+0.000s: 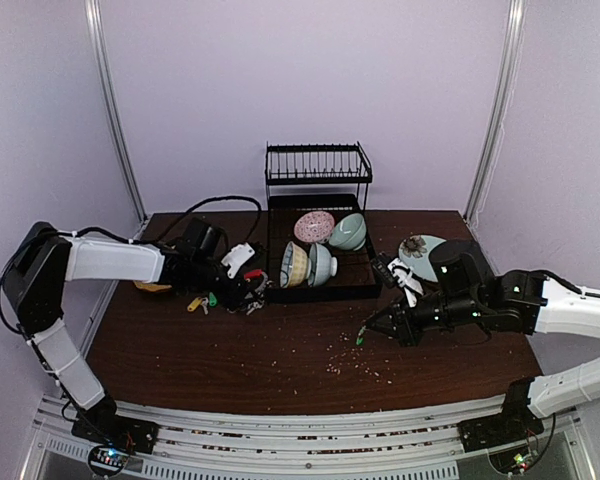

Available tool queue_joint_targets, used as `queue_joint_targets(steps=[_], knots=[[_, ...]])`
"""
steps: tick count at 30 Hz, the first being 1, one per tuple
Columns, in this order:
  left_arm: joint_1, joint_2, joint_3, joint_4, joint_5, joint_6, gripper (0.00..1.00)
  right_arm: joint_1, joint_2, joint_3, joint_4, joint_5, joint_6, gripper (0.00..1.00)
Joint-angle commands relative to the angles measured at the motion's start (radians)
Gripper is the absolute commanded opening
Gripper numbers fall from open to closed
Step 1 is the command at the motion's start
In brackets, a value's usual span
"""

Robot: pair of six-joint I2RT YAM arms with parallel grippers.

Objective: Put the keys on the keyring

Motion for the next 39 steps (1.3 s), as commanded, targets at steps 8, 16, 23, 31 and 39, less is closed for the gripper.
queue_joint_targets(steps=[8,16,23,31,39], knots=[[0.012,0.129,0.196,-0.162,0.033,0.121,0.34,-0.005,-0.047,-0.027,0.015,0.008,-0.002,0.00],[0.013,0.189,0.222,-0.195,0.068,0.129,0.48,-0.005,-0.033,-0.008,-0.001,-0.001,-0.007,0.00],[0.012,0.191,0.231,-0.166,0.065,0.121,0.22,-0.005,-0.035,-0.009,0.003,-0.002,-0.001,0.00],[0.013,0.075,0.188,-0.149,0.114,0.051,0.05,-0.005,-0.028,-0.003,0.003,-0.005,-0.002,0.00],[0.013,-0.148,0.137,-0.131,0.159,-0.031,0.00,-0.005,-0.017,0.029,-0.009,-0.008,-0.019,0.00]])
